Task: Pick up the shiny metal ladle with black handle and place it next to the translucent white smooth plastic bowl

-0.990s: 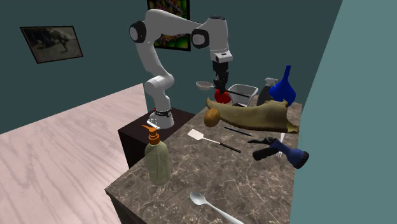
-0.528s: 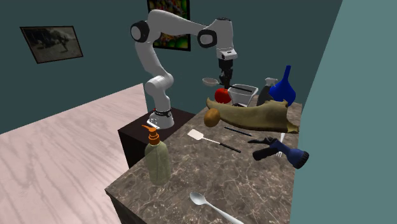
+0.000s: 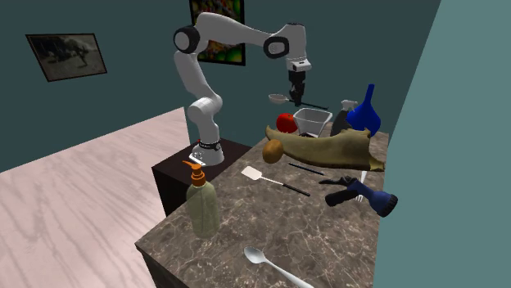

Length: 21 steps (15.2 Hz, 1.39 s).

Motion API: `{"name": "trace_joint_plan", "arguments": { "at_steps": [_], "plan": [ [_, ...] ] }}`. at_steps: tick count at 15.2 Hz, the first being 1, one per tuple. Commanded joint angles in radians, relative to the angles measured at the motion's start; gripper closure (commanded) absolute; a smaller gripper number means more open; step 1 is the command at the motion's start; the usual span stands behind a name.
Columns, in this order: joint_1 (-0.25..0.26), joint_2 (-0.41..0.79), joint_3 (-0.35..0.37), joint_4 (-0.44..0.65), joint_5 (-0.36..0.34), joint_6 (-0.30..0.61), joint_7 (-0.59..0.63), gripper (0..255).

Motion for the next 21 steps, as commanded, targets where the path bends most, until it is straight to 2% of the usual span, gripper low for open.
{"name": "trace_joint_plan", "arguments": {
  "at_steps": [1, 11, 21],
  "plan": [
    [0.016, 0.024, 0.035, 0.019, 0.003, 0.009, 0.051, 255],
    [0.092, 0.187, 0.203, 0.187, -0.030, 0.016, 0.309, 255],
    [0.195, 0.453, 0.335, 0.482, -0.167, -0.031, 0.582, 255]
  ]
}}
